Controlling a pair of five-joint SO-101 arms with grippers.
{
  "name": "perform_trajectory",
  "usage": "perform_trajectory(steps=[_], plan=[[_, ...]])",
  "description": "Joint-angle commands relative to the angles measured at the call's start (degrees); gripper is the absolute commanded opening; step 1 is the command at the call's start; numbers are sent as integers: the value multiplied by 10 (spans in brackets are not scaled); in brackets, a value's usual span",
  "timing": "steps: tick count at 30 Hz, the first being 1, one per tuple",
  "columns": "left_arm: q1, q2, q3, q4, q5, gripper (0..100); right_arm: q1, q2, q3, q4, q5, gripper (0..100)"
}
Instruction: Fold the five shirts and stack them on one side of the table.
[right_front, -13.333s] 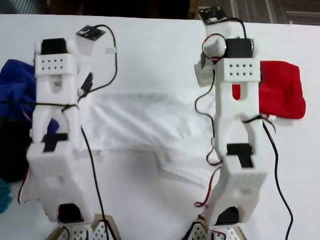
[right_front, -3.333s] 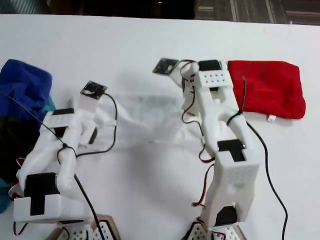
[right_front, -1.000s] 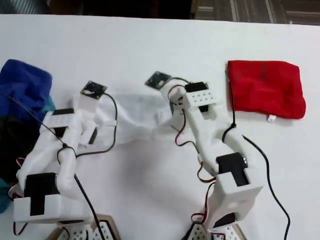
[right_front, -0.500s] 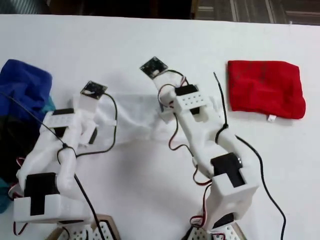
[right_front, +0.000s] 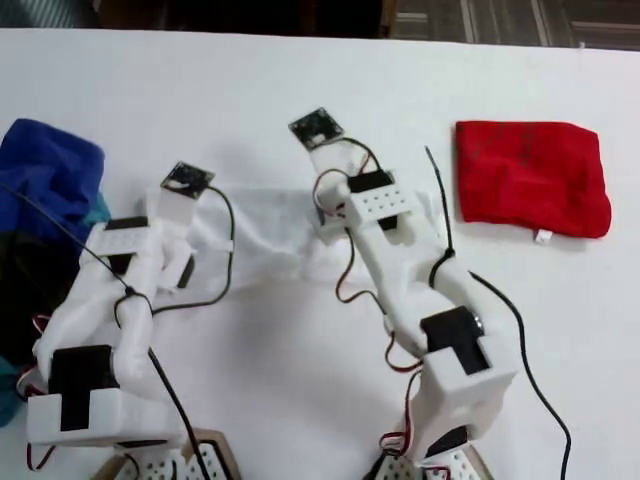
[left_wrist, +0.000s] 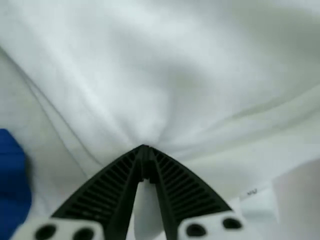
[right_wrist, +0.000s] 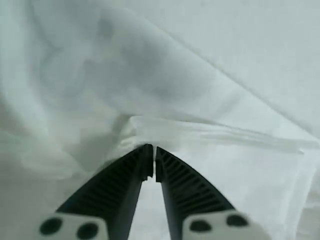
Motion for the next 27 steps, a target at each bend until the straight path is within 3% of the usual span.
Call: perform_trajectory(steps=[1, 9, 14, 20, 27], plan=[[-6, -8, 0, -12, -2, 26, 0, 20, -3, -5, -3, 19], [-6, -8, 0, -12, -2, 26, -24, -51, 93, -10, 0, 19], [-6, -8, 0, -12, -2, 26, -29, -160, 199, -84, -3, 19], [-6, -8, 0, -12, -2, 26, -27, -228, 212, -97, -1, 19], [-6, -8, 0, -12, -2, 26, 75, -320, 199, -45, 0, 21]])
